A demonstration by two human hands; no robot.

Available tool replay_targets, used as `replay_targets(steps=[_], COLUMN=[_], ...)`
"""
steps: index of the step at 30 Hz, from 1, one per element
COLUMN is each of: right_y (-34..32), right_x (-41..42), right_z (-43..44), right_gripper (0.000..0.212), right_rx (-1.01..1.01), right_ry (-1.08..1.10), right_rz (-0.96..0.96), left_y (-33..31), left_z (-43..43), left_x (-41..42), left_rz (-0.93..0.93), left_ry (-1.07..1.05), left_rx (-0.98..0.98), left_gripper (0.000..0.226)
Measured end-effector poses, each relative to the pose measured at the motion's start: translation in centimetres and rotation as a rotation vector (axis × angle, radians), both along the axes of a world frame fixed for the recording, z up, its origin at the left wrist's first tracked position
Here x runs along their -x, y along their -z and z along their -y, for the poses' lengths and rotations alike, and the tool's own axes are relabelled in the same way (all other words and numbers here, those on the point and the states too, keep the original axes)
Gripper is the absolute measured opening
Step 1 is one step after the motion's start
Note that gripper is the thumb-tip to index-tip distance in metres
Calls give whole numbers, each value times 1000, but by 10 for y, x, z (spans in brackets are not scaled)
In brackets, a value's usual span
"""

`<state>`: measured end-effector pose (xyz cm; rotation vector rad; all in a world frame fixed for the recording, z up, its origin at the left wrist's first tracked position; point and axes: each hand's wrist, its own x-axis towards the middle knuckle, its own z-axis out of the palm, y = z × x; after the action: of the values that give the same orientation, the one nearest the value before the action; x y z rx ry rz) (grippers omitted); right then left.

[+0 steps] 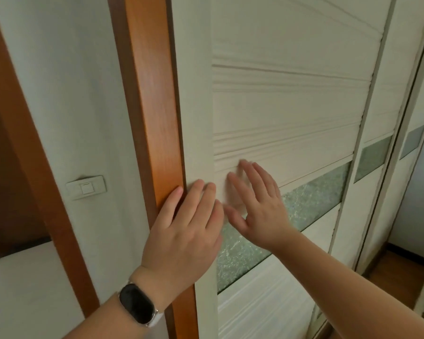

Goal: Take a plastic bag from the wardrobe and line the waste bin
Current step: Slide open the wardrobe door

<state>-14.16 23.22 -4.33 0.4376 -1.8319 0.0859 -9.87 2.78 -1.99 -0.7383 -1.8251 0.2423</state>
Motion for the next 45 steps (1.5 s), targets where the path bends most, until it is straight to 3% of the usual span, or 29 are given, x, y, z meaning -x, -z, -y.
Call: replay_targets(steps=[11,18,35,45], right_y=[10,13,12,11], right_x=[55,65,82,100], right_z=[-12,-15,-52,-121], right_gripper=[61,65,65,58], right_rx=[10,16,-3,-2], right_ry=[-193,-247,-138,-97], right_rz=[-266,-282,-312,-308], left_y=[11,21,14,20], left_z=[-10,-26,-70,-126], left_x=[9,12,15,76], left_rz=[-152,-157,61,-69], left_ry=[-269,-389,-203,55], left_rx=[-26,-87,-136,-136], left_gripper=[51,55,43,42])
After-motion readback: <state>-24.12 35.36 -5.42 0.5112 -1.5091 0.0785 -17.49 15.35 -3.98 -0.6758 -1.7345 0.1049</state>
